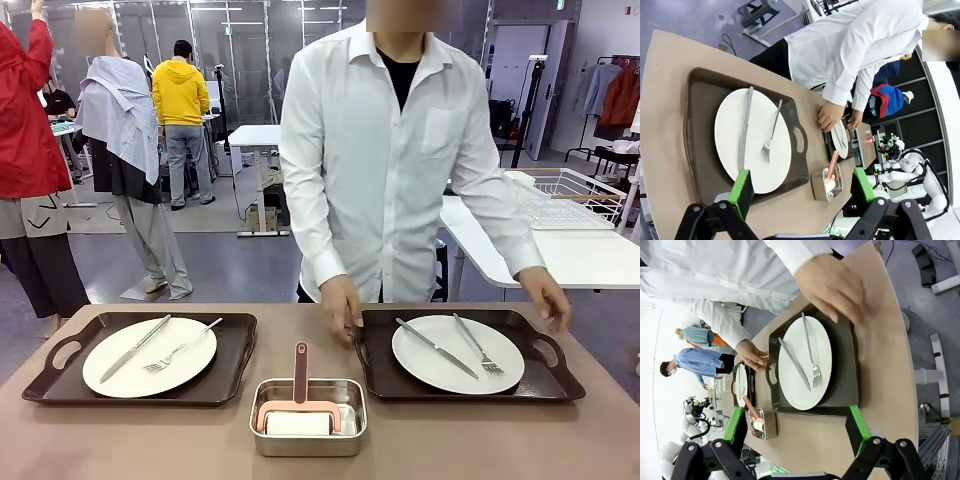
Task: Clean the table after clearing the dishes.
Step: When the left (or right) Handle tray is removed, use the left hand (or right hand) to clean the left (or right) side of the table with the Lint Roller.
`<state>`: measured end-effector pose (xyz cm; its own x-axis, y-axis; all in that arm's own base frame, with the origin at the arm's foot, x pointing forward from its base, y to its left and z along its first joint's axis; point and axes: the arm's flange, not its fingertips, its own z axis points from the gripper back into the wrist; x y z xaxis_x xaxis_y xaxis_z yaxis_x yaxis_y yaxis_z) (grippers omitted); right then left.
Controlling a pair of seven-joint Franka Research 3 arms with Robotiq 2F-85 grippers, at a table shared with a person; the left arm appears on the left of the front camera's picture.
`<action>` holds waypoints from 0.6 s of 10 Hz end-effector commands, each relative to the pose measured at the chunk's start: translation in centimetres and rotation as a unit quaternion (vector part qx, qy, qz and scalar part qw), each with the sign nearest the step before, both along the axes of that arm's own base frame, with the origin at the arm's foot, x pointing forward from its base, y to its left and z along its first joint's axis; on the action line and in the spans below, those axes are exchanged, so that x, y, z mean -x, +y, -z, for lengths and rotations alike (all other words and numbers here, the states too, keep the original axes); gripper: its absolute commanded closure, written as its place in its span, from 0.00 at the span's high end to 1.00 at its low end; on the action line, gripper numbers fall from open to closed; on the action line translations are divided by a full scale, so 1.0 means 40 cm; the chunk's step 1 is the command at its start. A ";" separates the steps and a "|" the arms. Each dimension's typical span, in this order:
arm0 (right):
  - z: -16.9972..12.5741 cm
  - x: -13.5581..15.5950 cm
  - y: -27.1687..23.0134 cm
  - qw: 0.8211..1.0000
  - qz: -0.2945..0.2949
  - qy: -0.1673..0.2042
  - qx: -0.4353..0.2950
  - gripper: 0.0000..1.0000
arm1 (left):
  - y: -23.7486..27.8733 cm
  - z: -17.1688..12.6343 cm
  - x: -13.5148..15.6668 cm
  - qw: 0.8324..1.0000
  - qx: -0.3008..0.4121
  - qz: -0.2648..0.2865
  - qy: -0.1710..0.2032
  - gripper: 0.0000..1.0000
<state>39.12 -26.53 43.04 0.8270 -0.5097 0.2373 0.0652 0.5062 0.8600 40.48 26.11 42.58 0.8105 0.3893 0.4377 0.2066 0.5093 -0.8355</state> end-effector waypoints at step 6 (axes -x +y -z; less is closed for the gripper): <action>-0.003 0.005 -0.003 1.000 -0.001 -0.002 -0.004 1.00 | 0.009 -0.001 0.007 1.000 0.004 0.005 -0.005 1.00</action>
